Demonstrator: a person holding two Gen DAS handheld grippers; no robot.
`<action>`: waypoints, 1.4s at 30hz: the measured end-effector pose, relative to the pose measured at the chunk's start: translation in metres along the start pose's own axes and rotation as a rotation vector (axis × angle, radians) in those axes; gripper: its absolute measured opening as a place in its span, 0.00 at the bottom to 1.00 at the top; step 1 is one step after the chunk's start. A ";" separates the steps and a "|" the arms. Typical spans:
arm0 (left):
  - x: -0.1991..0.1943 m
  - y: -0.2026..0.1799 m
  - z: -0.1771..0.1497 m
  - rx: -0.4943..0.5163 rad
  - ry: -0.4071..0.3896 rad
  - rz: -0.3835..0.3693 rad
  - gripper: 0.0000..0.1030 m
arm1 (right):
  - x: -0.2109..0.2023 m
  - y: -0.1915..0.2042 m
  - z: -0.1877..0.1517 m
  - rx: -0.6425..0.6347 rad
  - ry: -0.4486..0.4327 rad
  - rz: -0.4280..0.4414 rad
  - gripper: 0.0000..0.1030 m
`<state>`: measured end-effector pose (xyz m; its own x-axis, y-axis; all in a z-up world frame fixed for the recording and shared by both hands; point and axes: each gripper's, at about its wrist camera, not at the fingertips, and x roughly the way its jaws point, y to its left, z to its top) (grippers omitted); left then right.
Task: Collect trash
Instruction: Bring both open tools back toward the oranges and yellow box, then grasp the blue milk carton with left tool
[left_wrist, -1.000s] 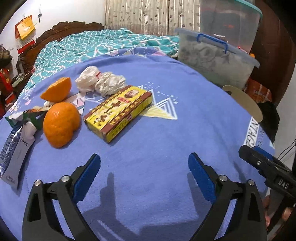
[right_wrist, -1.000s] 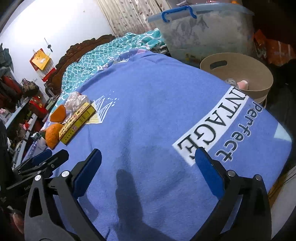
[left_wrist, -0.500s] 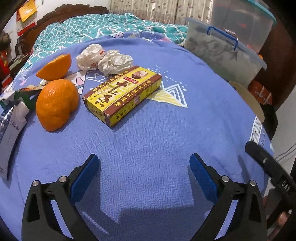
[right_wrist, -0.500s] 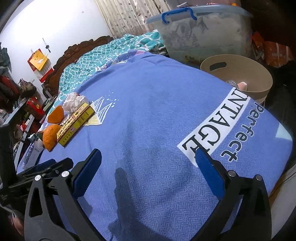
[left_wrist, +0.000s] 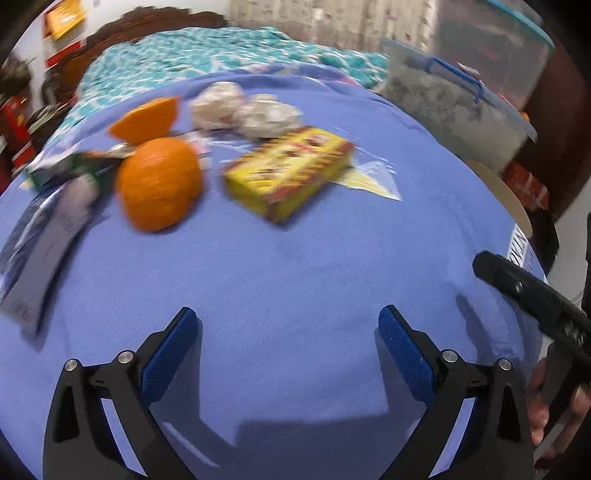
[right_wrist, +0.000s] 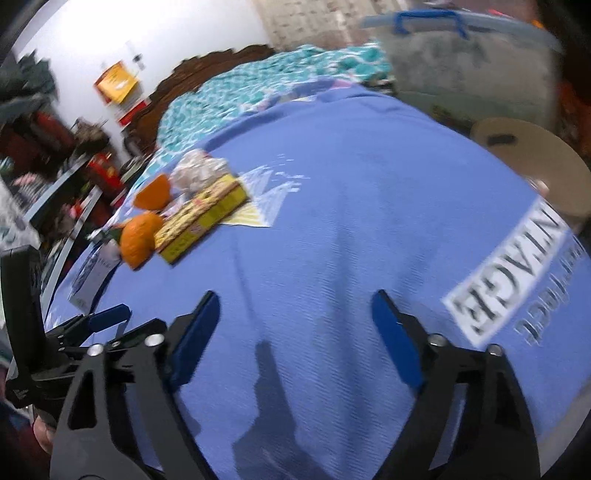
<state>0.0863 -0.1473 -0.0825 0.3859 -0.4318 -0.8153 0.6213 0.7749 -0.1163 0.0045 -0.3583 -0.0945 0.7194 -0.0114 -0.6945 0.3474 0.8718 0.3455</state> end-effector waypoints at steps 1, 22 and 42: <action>-0.007 0.012 -0.003 -0.026 -0.021 0.006 0.92 | 0.005 0.008 0.005 -0.020 0.012 0.023 0.71; -0.067 0.158 0.015 -0.228 -0.190 0.300 0.92 | 0.149 0.238 0.106 -0.371 0.251 0.363 0.68; -0.078 0.173 -0.050 -0.351 -0.106 0.234 0.53 | 0.188 0.280 0.081 -0.663 0.315 0.322 0.18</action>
<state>0.1295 0.0437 -0.0678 0.5679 -0.2561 -0.7823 0.2457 0.9598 -0.1358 0.2852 -0.1562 -0.0776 0.4850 0.3427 -0.8046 -0.3497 0.9193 0.1807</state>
